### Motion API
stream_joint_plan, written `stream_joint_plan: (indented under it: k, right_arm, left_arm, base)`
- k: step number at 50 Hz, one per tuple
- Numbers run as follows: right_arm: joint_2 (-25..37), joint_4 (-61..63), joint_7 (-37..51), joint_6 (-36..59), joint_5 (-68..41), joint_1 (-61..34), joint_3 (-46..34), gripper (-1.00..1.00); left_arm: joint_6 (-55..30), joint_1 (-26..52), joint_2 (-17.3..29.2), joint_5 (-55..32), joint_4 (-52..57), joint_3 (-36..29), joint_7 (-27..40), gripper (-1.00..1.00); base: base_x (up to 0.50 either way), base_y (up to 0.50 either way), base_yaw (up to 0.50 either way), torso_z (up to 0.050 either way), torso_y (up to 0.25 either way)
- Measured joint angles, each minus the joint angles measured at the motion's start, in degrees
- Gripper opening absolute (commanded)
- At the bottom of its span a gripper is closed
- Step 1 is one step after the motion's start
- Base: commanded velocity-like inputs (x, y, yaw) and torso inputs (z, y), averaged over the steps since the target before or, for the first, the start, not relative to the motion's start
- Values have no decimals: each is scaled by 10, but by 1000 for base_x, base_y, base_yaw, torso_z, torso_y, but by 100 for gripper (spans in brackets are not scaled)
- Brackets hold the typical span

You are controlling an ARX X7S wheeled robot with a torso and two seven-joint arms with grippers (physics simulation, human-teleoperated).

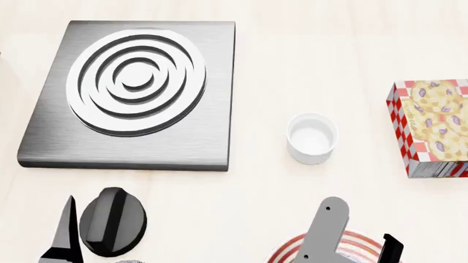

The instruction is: Pick the akita bowl on the ramekin and place it on the plate.

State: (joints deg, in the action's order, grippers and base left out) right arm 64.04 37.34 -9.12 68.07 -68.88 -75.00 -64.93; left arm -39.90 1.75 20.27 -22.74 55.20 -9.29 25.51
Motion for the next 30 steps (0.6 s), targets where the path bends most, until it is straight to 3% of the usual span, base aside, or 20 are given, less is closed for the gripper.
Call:
stream_joint_plan:
  k: [30]
  right_arm:
    - [-7, -34, 7, -39, 41, 30, -13, -100]
  left_arm:
    - [8, 3, 14, -11, -2, -6, 15, 100]
  base:
    - [0, 0, 0, 0, 0]
